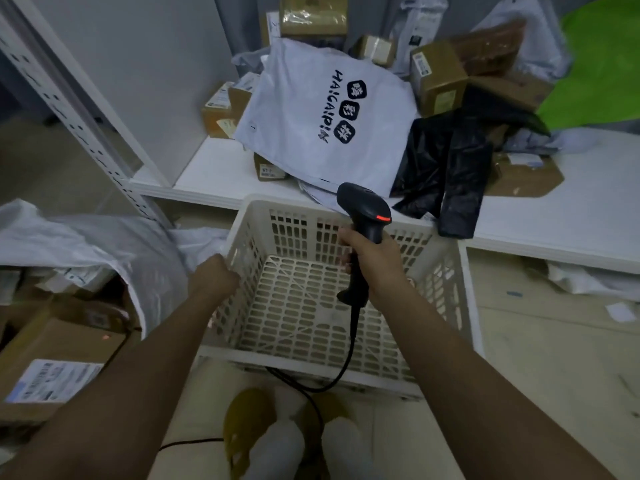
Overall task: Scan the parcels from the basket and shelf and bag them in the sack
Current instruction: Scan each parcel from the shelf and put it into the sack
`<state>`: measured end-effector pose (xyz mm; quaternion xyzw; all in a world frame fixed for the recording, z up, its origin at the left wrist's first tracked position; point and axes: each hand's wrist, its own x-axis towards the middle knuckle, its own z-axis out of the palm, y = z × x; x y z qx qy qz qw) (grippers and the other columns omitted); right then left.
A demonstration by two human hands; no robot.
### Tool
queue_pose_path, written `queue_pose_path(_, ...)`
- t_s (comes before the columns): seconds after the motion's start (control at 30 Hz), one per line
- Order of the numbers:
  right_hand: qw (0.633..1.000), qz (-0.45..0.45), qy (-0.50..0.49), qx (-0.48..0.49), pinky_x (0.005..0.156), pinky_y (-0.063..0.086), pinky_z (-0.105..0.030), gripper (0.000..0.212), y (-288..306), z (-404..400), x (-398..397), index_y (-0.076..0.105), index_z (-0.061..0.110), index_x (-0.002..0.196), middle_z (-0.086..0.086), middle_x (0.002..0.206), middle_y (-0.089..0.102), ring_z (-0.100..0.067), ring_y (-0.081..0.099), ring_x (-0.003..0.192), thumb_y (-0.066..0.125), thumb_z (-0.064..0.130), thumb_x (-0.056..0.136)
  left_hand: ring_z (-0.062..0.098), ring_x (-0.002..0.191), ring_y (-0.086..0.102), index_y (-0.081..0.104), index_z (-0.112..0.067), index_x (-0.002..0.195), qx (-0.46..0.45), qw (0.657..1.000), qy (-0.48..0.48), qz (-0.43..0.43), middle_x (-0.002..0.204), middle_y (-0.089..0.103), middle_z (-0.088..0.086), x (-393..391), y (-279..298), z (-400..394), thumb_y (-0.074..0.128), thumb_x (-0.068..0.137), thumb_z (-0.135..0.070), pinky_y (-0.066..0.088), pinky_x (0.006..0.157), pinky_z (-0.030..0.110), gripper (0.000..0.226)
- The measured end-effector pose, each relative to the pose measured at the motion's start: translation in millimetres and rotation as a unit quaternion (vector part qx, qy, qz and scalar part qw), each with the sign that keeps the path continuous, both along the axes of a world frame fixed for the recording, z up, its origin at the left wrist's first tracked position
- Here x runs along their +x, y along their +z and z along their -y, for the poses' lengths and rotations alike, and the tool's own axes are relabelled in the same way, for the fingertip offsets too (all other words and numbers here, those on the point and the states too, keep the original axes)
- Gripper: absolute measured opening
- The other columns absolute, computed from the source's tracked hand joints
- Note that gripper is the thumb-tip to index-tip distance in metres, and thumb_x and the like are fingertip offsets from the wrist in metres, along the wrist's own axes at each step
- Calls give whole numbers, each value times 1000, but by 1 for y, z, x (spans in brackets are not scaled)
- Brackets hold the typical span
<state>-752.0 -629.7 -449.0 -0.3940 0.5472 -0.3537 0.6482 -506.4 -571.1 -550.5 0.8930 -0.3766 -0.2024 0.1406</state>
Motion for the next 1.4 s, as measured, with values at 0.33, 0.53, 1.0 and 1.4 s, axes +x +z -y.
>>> queue_pose_path(0.33,998,12,-65,1,54,45,-28,5,6,-7,-43,62,8,89,-8,78,61,-14,52,53,65,11,89,27,105,54,52,-2,130,35,935,-80,-344,129,55,18,-134,24,26,44,99,-10,43,83,30,34)
queue_pose_path(0.53,994,-18,-109,-22,51,43,-27,6,11,-13,-80,63,14,84,-6,71,59,-16,52,55,68,13,87,6,88,53,54,-14,129,49,877,-200,-435,115,55,-1,-213,58,48,47,101,-25,43,66,11,31)
queue_pose_path(1.0,990,46,-112,-78,58,44,-30,8,83,-55,-51,61,18,94,1,78,62,-15,53,59,66,21,89,19,105,55,57,-12,126,-239,927,-90,-273,127,59,3,-157,177,-8,40,93,-2,42,76,24,38)
queue_pose_path(1.4,989,40,22,-143,69,46,-25,11,104,-2,14,60,21,98,2,90,58,-21,62,86,66,27,91,14,101,54,60,-15,113,-283,927,-40,-241,125,59,5,-117,207,2,39,92,1,42,78,22,34)
